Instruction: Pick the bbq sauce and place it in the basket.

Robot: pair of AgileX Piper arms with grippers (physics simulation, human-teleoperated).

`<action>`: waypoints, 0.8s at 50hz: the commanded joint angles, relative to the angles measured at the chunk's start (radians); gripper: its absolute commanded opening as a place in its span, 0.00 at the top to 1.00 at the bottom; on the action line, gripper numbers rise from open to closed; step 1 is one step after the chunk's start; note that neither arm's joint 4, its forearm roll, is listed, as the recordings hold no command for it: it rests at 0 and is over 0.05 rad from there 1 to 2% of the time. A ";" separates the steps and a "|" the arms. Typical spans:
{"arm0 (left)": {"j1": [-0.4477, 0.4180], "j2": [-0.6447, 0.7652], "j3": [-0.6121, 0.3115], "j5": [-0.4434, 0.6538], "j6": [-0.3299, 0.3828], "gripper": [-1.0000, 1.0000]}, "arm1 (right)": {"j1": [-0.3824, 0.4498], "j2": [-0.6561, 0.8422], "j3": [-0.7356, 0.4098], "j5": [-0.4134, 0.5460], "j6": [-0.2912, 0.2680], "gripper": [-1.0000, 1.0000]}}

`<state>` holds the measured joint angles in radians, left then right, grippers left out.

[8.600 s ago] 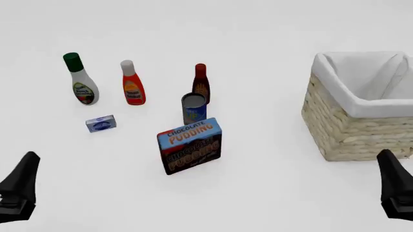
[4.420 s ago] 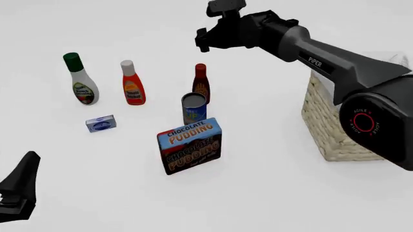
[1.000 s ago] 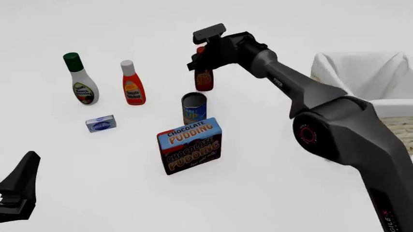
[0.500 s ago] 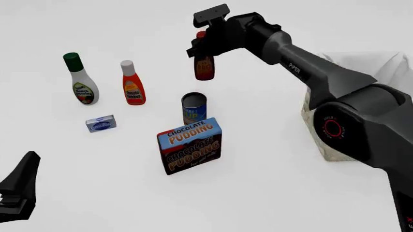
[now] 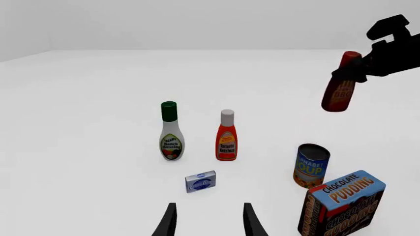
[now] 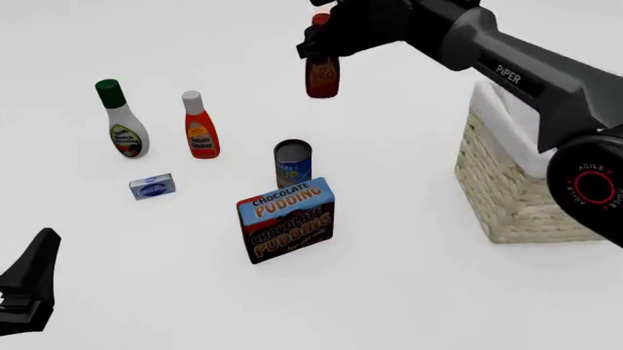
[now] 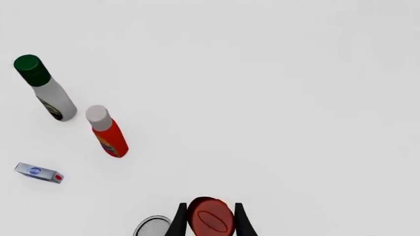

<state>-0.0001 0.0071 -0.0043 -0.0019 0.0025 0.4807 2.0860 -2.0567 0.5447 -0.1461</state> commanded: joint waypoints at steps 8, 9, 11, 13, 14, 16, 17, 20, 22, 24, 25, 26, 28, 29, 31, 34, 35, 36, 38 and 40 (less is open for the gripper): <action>0.000 0.000 0.000 0.000 0.000 0.00 | -0.024 -0.185 0.142 -0.019 -0.001 1.00; 0.000 0.000 0.000 0.000 0.000 0.00 | -0.025 -0.194 0.148 -0.018 -0.002 1.00; 0.000 0.000 0.000 0.000 0.000 0.00 | -0.028 -0.201 0.152 -0.017 -0.005 1.00; 0.000 0.000 0.000 0.000 0.000 0.00 | -0.031 -0.214 0.159 -0.013 -0.009 1.00; 0.000 0.000 0.000 0.000 0.000 0.00 | -0.033 -0.221 0.161 -0.011 -0.010 1.00; 0.000 0.000 0.000 0.000 0.000 0.00 | -0.037 -0.233 0.164 -0.007 -0.013 1.00; 0.000 0.000 0.000 0.000 0.000 0.00 | -0.039 -0.239 0.167 -0.005 -0.015 1.00; 0.000 0.000 0.000 0.000 0.000 0.00 | -0.043 -0.257 0.174 0.000 -0.017 1.00; 0.000 0.000 0.000 0.000 0.000 0.00 | -0.044 -0.262 0.178 0.000 -0.017 1.00; 0.000 0.000 0.000 0.000 0.000 0.00 | -0.045 -0.282 0.196 0.000 -0.017 1.00; 0.000 0.000 0.000 0.000 0.000 0.00 | -0.048 -0.288 0.203 -0.002 -0.019 1.00; 0.000 0.000 0.000 0.000 0.000 0.00 | -0.050 -0.295 0.210 0.000 -0.019 1.00; 0.000 0.000 0.000 0.000 0.000 0.00 | -0.057 -0.309 0.220 0.001 -0.021 1.00; 0.000 0.000 0.000 0.000 0.000 0.00 | -0.059 -0.315 0.222 0.003 -0.022 1.00; 0.000 0.000 0.000 0.000 0.000 0.00 | -0.067 -0.327 0.223 0.011 -0.024 1.00; 0.000 0.000 0.000 0.000 0.000 0.00 | -0.070 -0.337 0.225 0.016 -0.025 1.00; 0.000 0.000 0.000 0.000 0.000 0.00 | -0.082 -0.355 0.229 0.022 -0.026 1.00; 0.000 0.000 0.000 0.000 0.000 0.00 | -0.082 -0.356 0.229 0.022 -0.026 1.00; 0.000 0.000 0.000 0.000 0.000 0.00 | -0.093 -0.369 0.228 0.026 -0.026 1.00; 0.000 0.000 0.000 0.000 0.000 0.00 | -0.105 -0.382 0.231 0.032 -0.029 1.00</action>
<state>-0.0001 0.0071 -0.0043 -0.0019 0.0025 0.4108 1.7713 -1.8391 0.5602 -0.1857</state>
